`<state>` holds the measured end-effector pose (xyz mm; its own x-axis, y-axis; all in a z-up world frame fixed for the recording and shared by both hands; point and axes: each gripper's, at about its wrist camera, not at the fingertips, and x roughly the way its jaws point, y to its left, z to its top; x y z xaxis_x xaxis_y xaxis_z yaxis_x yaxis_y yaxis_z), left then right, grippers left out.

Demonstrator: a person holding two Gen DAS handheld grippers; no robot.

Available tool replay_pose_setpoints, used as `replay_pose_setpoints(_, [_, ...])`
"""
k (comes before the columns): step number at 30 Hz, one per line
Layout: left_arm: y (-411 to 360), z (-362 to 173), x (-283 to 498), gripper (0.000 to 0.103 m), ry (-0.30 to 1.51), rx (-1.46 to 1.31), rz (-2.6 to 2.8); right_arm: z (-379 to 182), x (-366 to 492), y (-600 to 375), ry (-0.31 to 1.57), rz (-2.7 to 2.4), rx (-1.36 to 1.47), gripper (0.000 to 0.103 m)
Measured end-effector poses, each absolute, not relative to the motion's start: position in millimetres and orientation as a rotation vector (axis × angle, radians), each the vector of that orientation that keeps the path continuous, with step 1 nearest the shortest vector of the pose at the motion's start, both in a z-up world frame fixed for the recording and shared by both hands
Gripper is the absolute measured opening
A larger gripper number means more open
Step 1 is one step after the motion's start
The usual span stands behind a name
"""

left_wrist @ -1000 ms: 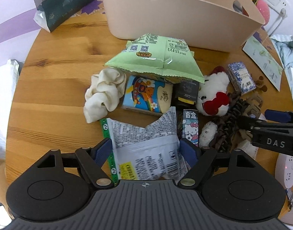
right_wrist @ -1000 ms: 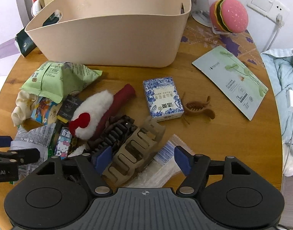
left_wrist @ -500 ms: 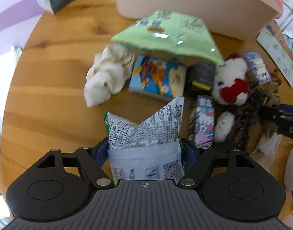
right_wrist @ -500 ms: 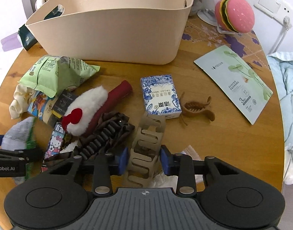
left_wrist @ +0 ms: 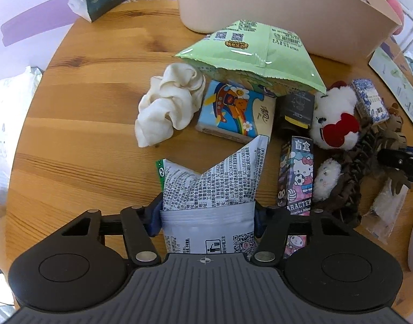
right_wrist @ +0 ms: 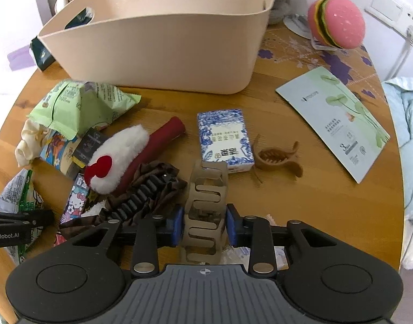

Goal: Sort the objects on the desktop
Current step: 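Close the left tool on the snack bag while the right tool grips the beige claw clip, then carry both held items over the beige basket and open both tools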

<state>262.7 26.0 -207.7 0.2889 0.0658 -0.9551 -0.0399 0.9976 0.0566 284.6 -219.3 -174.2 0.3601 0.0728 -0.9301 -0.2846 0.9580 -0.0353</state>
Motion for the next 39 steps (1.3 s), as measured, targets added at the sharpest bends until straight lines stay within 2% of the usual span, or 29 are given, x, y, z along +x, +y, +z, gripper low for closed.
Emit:
replay_pose_setpoints(8, [29.9, -189.0, 258.0, 0.057, 1.248, 0.004, 0.055, -150.5, 274.6, -228.7, 1.145, 0.254, -0.190, 0.030])
replay_pose_setpoints(19, [23.8, -128.5, 281.0, 0.057, 1.104, -0.022, 0.013, -98.5, 277.5, -229.4, 1.023, 0.328, -0.150, 0.030])
replay_pose_setpoints(30, [13.3, -61.1, 317.9, 0.057, 0.917, -0.008, -0.017, -46.2, 304.9, -221.2, 0.877, 0.375, -0.137, 0.030])
replay_pose_setpoints(39, [-4.5, -31.3, 364.4, 0.057, 0.808, 0.013, -0.016, -27.3, 342.7, -208.2, 0.817, 0.426, -0.126, 0.030])
